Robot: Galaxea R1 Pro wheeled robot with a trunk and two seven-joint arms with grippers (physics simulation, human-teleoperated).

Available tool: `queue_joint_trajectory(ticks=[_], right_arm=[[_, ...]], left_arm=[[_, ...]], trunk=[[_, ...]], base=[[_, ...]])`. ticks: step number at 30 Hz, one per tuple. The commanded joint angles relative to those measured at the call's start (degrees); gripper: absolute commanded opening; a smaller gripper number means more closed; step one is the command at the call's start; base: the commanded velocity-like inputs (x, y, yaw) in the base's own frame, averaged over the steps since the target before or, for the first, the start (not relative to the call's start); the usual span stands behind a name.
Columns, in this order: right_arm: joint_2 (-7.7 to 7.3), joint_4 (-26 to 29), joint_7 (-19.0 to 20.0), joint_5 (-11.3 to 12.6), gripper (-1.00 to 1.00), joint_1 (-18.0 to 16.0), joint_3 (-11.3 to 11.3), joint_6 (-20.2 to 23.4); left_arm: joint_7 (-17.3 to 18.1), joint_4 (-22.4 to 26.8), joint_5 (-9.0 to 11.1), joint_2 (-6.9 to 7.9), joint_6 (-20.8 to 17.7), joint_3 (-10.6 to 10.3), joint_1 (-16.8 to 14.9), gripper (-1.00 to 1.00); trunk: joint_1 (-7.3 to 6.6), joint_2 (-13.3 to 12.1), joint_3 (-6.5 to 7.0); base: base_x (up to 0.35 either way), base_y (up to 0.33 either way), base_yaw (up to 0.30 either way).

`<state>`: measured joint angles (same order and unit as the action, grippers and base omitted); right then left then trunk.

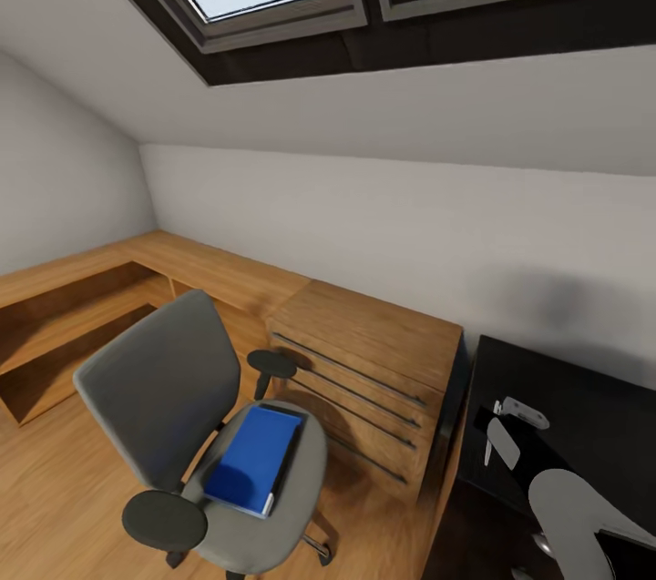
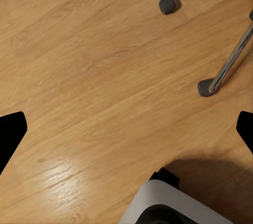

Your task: In the bedroom, organize the workspace by keeping the computer under the desk, ensuring the monitor is on the desk, placing the keyboard on the desk next to the monitor, placing the mouse on the desk next to the keyboard, moving the folder from the swivel chair onto the desk next to the mouse, stacking the notebook on top of the folder with the pen on top of the notebook, and positioning the swivel chair next to the desk.

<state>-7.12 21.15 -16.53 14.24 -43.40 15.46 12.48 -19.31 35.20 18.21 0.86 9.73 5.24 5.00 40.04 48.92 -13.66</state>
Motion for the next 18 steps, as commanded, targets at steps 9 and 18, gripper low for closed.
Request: queue_joint_trajectory(ticks=[9,18], right_arm=[[0.0,0.1,-2.4,0.5,-1.0,0.0,0.0,0.2],[0.0,0.2,-2.6,0.5,-1.0,0.0,-0.1,0.2]], left_arm=[[-0.1,0.1,0.6,0.02,0.3,-0.1,0.0,1.0],[-0.1,0.1,0.6,0.02,0.3,-0.1,0.0,1.0]], trunk=[[1.99,3.7,-1.69],[3.97,7.3,-3.3]], base=[[0.0,0.0,0.0],[0.0,0.0,0.0]])
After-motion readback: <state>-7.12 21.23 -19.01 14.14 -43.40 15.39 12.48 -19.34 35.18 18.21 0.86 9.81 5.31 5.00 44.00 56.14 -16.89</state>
